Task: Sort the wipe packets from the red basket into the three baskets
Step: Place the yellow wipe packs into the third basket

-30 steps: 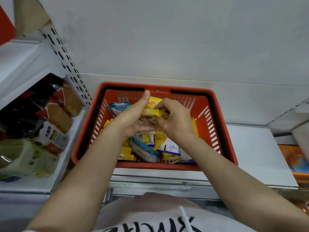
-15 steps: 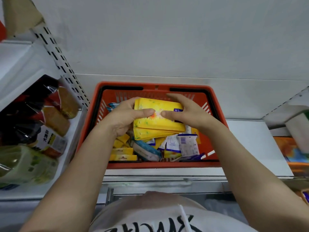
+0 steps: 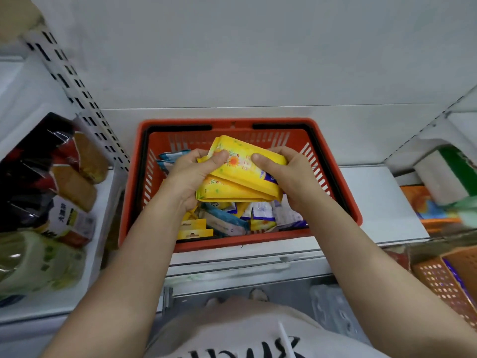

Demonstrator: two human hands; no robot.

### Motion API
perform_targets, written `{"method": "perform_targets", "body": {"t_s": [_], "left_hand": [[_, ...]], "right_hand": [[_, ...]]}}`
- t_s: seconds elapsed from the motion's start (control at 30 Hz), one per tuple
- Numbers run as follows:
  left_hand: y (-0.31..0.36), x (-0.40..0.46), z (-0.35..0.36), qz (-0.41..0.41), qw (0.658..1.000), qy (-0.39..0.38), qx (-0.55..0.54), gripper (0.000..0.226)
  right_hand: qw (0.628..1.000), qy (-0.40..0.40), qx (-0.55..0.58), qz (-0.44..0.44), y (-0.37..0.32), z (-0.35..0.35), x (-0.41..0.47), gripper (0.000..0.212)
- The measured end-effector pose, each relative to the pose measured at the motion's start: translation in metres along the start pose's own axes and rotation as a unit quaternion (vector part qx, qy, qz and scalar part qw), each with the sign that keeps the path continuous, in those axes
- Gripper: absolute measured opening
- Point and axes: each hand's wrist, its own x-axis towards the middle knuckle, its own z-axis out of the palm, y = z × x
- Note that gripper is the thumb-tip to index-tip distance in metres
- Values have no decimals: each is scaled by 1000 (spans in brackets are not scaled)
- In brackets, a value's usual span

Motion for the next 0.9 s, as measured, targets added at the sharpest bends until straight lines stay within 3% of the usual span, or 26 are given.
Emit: {"method": "perform_targets", "body": {"t_s": [0.17, 0.33, 0.47, 0.63, 0.73, 0.83, 0.9], "left_hand": [[-8, 2, 1, -2, 998, 57, 29, 43], [-2, -9, 12, -13, 1000, 13, 17, 76], [-3, -26, 23, 14, 999, -40, 24, 54], [-17, -46, 48, 30, 1000, 8, 3, 46], [-32, -61, 82, 47, 999, 6, -21, 38], [-56, -84, 133, 57, 998, -13, -26, 29], [-78, -103, 173, 54, 998, -24, -20, 31]], "right_hand": [[996, -47, -74, 13, -9, -8, -12, 40], [992, 97, -77, -22, -6, -7, -19, 33], [976, 217, -7, -4, 4, -17, -25, 37], [990, 129, -43, 38, -3, -61, -60, 42], [989, 112, 80, 52, 2, -109, -88, 27], [957, 121, 258, 59, 25, -167, -120, 16], [939, 122, 315, 63, 49, -209, -149, 14]]}}
